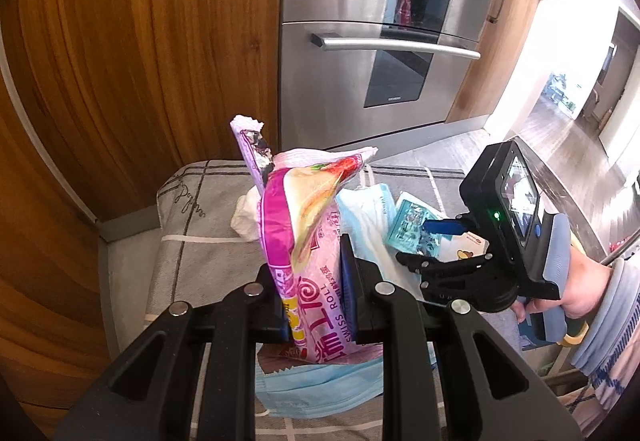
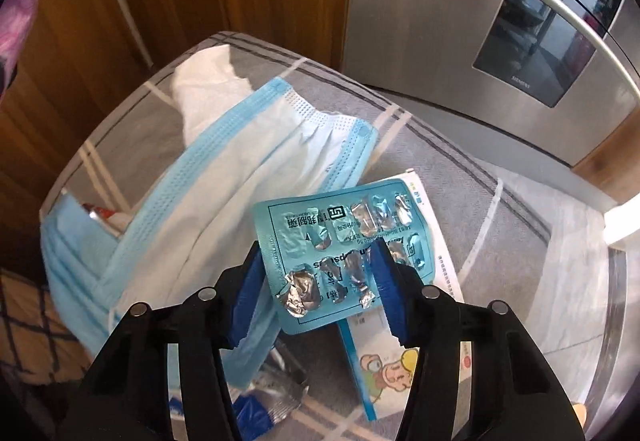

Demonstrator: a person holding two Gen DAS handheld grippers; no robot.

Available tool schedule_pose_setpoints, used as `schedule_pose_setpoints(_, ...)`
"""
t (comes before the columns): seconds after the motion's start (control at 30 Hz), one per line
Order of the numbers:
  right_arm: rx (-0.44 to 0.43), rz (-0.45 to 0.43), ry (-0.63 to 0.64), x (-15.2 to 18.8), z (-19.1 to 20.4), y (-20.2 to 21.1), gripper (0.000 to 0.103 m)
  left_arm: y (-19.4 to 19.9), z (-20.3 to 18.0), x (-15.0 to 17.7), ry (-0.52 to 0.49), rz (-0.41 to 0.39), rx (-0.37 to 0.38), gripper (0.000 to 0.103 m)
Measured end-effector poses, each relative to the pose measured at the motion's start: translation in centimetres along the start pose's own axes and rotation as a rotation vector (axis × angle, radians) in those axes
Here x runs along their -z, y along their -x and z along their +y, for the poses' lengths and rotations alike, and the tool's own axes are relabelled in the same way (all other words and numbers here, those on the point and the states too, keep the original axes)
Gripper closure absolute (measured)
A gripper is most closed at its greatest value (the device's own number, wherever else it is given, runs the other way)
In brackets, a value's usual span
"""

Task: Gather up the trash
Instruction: 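Grasp the teal blister pack with the right gripper while the left gripper holds the wrapper, then carry wrapper and blister pack over the teal bin and open both grippers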

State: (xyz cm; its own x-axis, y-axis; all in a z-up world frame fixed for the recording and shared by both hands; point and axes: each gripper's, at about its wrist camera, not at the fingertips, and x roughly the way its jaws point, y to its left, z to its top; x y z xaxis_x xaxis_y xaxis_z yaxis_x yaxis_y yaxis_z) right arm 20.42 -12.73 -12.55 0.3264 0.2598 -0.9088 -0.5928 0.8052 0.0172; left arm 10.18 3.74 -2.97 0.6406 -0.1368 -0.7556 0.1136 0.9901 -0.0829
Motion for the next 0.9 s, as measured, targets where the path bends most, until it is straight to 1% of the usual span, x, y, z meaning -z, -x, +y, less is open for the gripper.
schedule_pose_setpoints(0.03, -0.001, 0.0, 0.007, 0.1, 0.1, 0.3, 0.054, 0.0, -0.1, 0.0, -0.003, -0.001, 0.002, 0.084)
schedule_pose_setpoints(0.07, 0.0, -0.006, 0.016, 0.1, 0.1, 0.7, 0.064, 0.1, -0.2, -0.1, -0.004, -0.003, 0.005, 0.084)
schedule_pose_setpoints(0.13, 0.013, -0.02, 0.026, 0.1, 0.3, 1.6, 0.07, 0.1, -0.3, -0.3, -0.002, -0.007, 0.011, 0.084)
schedule_pose_setpoints(0.17, 0.004, -0.025, 0.02, 0.2, 0.3, 2.1, 0.074, 0.1, -0.3, -0.3, -0.001, -0.007, 0.013, 0.084)
schedule_pose_setpoints(0.3, 0.005, -0.034, 0.004, 0.5, 0.2, 3.3, 0.078, 0.1, -0.7, -0.7, 0.008, -0.006, 0.03, 0.084)
schedule_pose_setpoints(0.47, 0.015, -0.066, 0.0, 0.6, 0.1, 5.3, 0.091, 0.4, -1.4, -0.9, -0.004, -0.017, 0.046, 0.084)
schedule_pose_setpoints(0.6, 0.024, -0.086, -0.019, 0.9, -0.1, 6.7, 0.094, 0.4, -2.0, -1.1, -0.012, -0.022, 0.049, 0.084)
schedule_pose_setpoints(0.67, 0.049, -0.085, -0.031, 1.3, -0.3, 7.2, 0.094, 0.4, -2.4, -1.2, -0.021, -0.022, 0.05, 0.084)
schedule_pose_setpoints(0.9, 0.02, -0.138, -0.122, 2.4, -1.4, 10.4, 0.095, 0.3, -3.9, -1.4, -0.051, -0.027, 0.05, 0.084)
